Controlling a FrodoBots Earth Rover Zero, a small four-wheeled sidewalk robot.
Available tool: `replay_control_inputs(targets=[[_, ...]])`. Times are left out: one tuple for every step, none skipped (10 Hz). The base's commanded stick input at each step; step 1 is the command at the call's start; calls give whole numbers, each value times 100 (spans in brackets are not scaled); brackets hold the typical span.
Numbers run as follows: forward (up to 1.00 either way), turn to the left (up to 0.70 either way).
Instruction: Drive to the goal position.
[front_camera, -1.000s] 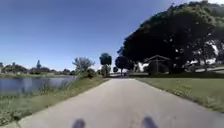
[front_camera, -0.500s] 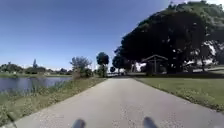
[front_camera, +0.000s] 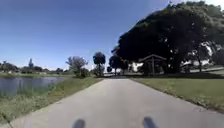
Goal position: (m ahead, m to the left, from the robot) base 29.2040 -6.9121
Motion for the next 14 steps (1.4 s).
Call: replay_control_inputs(targets=[[85,0],[85,0],[85,34],[85,34],[85,27],[85,8],[85,0],[85,0],[85,0],[85,0],[85,0],[85,0],[85,0],[85,0]])
